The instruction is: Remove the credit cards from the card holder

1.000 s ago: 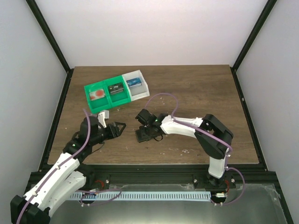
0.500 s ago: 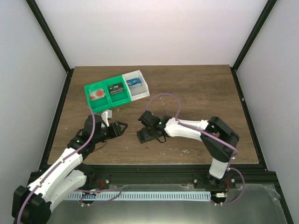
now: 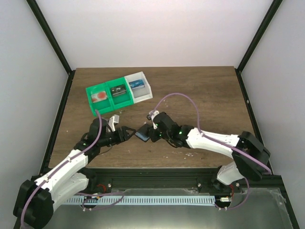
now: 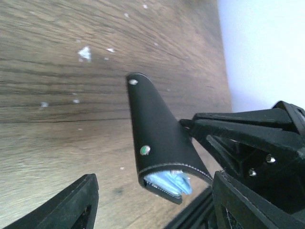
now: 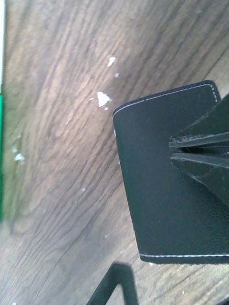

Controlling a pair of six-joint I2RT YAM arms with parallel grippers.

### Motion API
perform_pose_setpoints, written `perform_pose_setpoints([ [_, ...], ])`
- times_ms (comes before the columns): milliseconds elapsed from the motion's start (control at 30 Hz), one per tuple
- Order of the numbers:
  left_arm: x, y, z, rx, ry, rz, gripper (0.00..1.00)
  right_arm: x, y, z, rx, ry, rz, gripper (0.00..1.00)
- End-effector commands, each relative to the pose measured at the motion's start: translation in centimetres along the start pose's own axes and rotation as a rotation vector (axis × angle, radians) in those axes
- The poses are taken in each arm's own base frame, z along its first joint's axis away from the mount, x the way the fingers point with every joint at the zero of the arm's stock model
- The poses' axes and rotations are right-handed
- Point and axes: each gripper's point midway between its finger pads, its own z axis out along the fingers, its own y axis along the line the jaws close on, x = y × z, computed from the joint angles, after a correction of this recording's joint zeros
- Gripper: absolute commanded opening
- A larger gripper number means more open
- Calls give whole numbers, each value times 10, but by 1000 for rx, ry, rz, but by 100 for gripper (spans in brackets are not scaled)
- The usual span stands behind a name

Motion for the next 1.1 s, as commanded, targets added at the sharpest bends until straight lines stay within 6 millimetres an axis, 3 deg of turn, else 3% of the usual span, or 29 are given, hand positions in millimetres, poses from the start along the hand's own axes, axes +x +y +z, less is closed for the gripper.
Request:
perform_pose_setpoints([
  [0, -2, -38, -3, 200, 15, -28, 70, -35, 22, -18, -108, -174, -106, 0],
  [167, 1, -41, -1, 268, 17, -115, 76, -45, 31, -35, -165, -253, -142, 0],
  [567, 2, -44, 7, 309, 59, -231, 72, -60, 40, -62, -223, -345, -149, 1],
  [933, 5, -45, 10, 334, 88, -273, 37, -61, 40, -67, -237, -366, -102, 1],
  [1067, 5, -47, 9, 341, 82, -256, 16, -57, 37, -68, -236, -370, -81, 0],
])
